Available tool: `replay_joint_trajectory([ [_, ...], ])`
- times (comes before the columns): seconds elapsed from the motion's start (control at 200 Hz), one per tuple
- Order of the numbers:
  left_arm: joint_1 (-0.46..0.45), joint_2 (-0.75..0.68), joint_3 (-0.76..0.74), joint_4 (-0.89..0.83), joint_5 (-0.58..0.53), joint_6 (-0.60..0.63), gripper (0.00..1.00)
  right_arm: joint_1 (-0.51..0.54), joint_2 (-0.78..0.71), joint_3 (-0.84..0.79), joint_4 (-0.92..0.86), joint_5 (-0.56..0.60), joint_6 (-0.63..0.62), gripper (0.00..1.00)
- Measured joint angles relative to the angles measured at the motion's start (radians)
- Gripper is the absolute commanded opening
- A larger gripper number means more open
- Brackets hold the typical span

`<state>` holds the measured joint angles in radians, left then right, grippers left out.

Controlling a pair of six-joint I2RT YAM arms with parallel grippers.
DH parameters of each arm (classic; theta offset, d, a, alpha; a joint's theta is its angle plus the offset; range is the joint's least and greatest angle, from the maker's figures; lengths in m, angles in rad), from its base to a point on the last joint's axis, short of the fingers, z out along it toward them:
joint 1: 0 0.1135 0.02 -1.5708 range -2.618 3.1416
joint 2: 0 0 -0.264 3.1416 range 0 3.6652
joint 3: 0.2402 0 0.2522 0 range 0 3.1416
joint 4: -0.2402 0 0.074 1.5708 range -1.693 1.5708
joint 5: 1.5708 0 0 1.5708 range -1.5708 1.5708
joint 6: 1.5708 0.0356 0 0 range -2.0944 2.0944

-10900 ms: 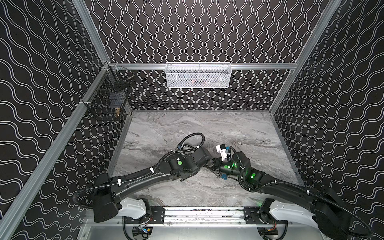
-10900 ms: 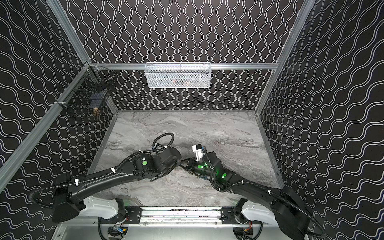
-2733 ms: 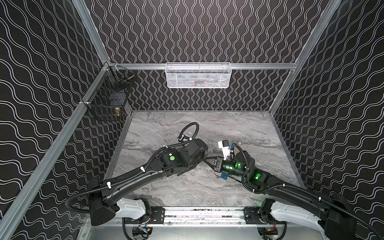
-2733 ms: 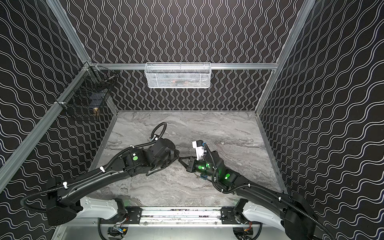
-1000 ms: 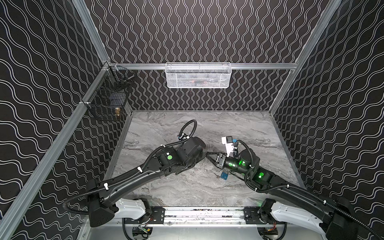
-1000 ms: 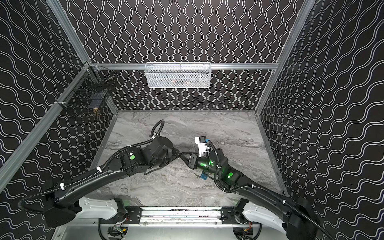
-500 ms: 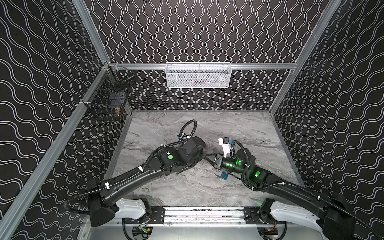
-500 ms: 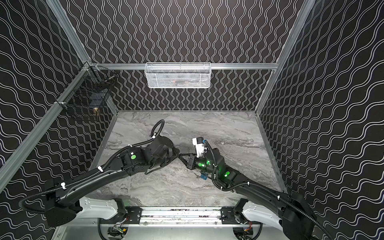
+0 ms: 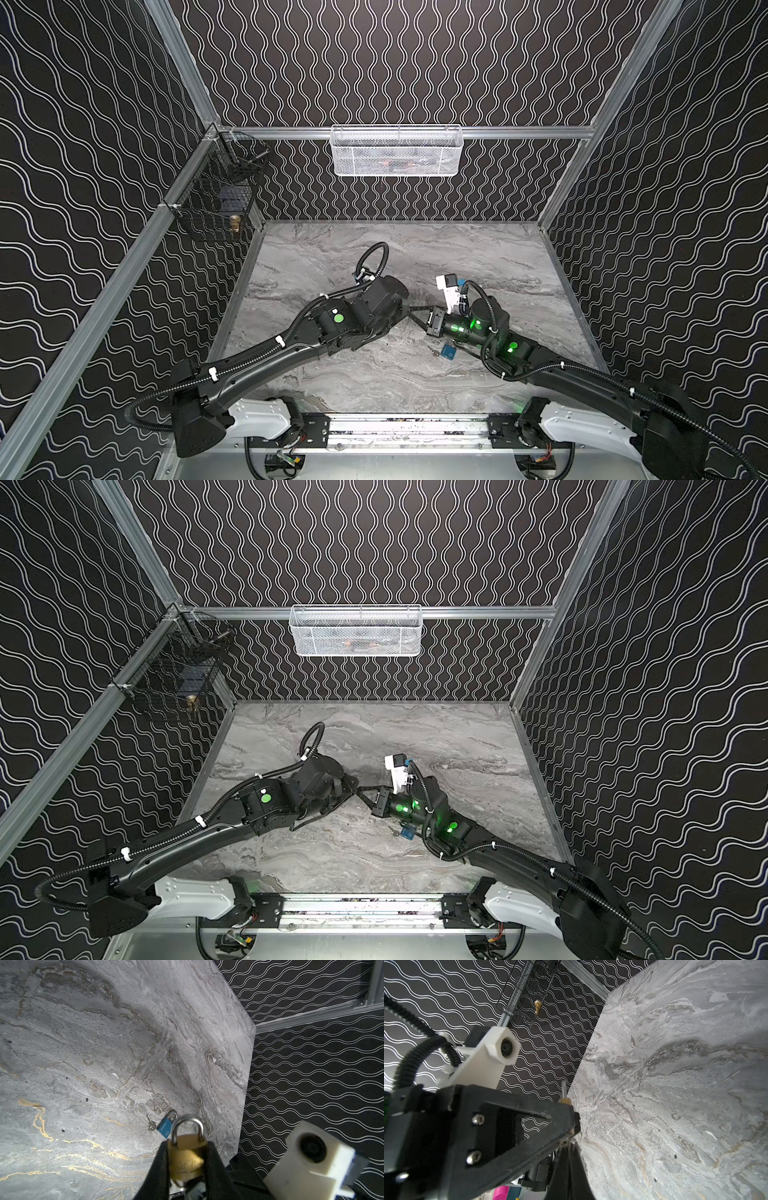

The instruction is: Unlock with the key

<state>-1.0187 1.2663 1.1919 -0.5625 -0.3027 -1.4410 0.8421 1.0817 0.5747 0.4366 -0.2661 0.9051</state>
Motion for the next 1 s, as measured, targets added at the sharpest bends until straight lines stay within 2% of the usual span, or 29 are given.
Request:
replay_joint_trajectory([
  [0.23,0.002,-0.008,-0.029,0.075,0.005,0.005,0.00,-0.016,0.002,-0.034,0.093,-0.008,0.129,0.00],
  [0.46,0.006,-0.010,-0.053,0.149,-0.002,0.007,0.00,-0.065,0.053,-0.075,0.280,-0.085,0.327,0.00],
  [0.686,0.008,-0.017,-0.064,0.194,0.018,0.007,0.00,-0.077,0.060,-0.124,0.409,-0.093,0.466,0.00],
  [0.851,0.008,-0.027,-0.072,0.225,0.032,0.007,0.00,-0.078,0.047,-0.132,0.438,-0.091,0.492,0.00],
  [1.001,0.007,-0.031,-0.042,0.210,0.037,0.031,0.00,-0.078,-0.001,-0.100,0.350,-0.090,0.425,0.00],
])
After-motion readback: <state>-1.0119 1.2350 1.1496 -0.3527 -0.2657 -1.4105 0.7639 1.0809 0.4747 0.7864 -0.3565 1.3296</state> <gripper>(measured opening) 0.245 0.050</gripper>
